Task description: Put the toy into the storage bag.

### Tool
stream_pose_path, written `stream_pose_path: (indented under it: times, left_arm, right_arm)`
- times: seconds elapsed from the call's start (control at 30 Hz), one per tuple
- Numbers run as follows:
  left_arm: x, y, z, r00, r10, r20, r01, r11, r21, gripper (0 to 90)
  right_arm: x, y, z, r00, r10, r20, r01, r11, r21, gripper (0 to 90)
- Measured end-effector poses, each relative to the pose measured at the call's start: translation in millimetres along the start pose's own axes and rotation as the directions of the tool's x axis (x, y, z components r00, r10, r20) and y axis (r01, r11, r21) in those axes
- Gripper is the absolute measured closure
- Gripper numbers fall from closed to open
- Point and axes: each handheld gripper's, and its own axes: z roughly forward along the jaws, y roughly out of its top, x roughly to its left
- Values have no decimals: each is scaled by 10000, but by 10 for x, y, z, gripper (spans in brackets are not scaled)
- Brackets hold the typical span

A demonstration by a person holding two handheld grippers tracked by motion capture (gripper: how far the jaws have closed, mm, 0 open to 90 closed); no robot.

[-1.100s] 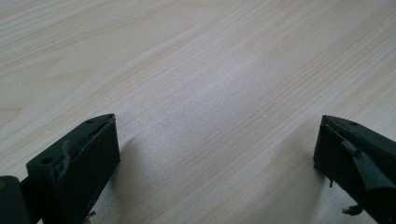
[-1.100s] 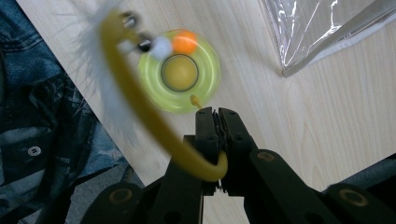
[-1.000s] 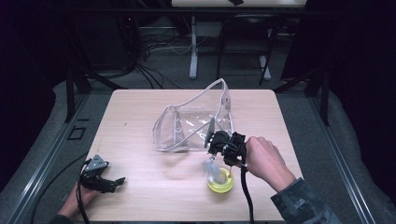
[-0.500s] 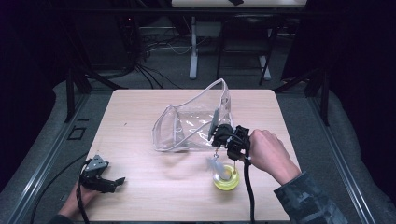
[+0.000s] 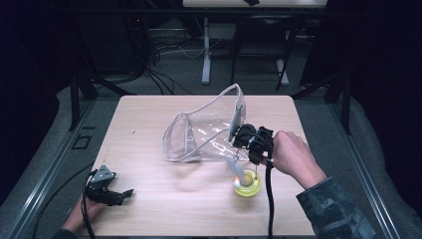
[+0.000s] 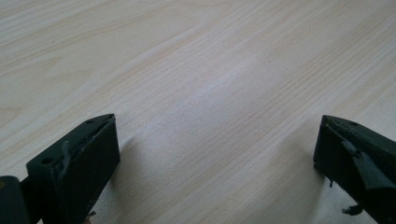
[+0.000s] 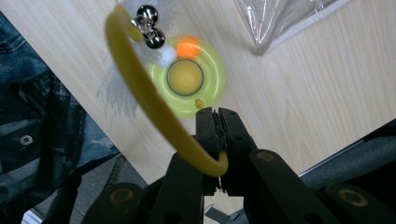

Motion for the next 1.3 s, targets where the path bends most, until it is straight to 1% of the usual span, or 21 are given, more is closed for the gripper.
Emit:
stream_pose_path:
  times: [0.03,0.07,0.17,0.37,0.53,0.57,0.6,0.67,0.7,0.73,0.83,0.87,0.9,0.93,0.97,1.0,1.03,1.07,1.1,1.17,1.3]
  left_arm:
    - [0,0,0,10000,2,-1,-2,10000,-4,2]
    - [-1,0,1,10000,-17,1,17,10000,-18,2]
    - [-3,-1,2,10000,-47,14,47,10000,-25,3]
    - [-4,-1,2,10000,-55,14,55,10000,-27,2]
    - [-4,-1,3,10000,-57,11,58,10000,-32,2]
    - [-4,-1,2,10000,-53,15,53,10000,-26,2]
    - [-4,-1,2,10000,-55,13,55,10000,-29,2]
    - [-2,0,1,10000,-23,4,23,10000,-19,2]
    - [-2,0,1,10000,-23,4,23,10000,-19,2]
    - [-2,0,1,10000,-20,4,20,10000,-18,2]
    - [-2,0,1,10000,-23,5,23,10000,-20,2]
    - [2,4,-7,10000,0,69,0,10000,74,2]
    - [2,3,-6,10000,-4,61,4,10000,59,2]
    - [2,3,-6,10000,-6,62,6,10000,61,2]
    - [2,3,-6,10000,-5,63,4,10000,59,2]
    - [2,3,-6,10000,-5,63,4,10000,59,2]
    - [2,3,-6,10000,-6,63,6,10000,59,2]
    - [2,3,-6,10000,-4,62,4,10000,59,2]
    - [2,3,-6,10000,-4,62,4,10000,59,2]
    - [2,3,-6,10000,-4,62,3,10000,62,2]
    - [2,3,-6,10000,-5,62,4,10000,61,2]
  right_arm:
    - [-30,-10,1,10000,60,-1,-60,10000,-12,876]
    - [-86,-30,3,9997,227,-79,-227,9997,15,876]
    - [-164,-61,10,9989,463,-108,-463,9989,14,876]
    - [-291,-112,26,9968,794,-58,-792,9965,267,877]
    - [-399,-153,41,9933,1144,-158,-1137,9928,378,877]
    - [-399,-153,41,9933,1144,-158,-1137,9928,378,877]
    - [-446,-169,41,9919,1257,-187,-1247,9911,476,877]
    - [-494,-187,42,9899,1405,-208,-1393,9889,514,877]
    - [-494,-187,42,9899,1405,-208,-1393,9889,514,877]
    - [-535,-199,38,9886,1487,-214,-1473,9874,569,877]
    - [-600,-211,19,9864,1642,-112,-1632,9845,640,876]
    - [-625,-216,11,9859,1671,-52,-1664,9840,639,876]
    - [-650,-217,0,9846,1745,-45,-1737,9821,729,877]
    - [-674,-222,-4,9829,1837,-72,-1828,9808,676,877]
    - [-702,-224,-14,9823,1873,-21,-1867,9798,713,877]
    - [-702,-224,-14,9823,1873,-21,-1867,9798,713,877]
    - [-751,-231,-29,9811,1932,42,-1930,9785,724,877]
    - [-771,-231,-38,9794,2019,22,-2016,9771,686,877]
    - [-794,-231,-51,9799,1995,61,-1994,9772,729,877]
    - [-826,-227,-68,9779,2091,19,-2087,9755,701,878]
    - [-886,-198,-121,9783,2069,121,-2072,9750,802,878]
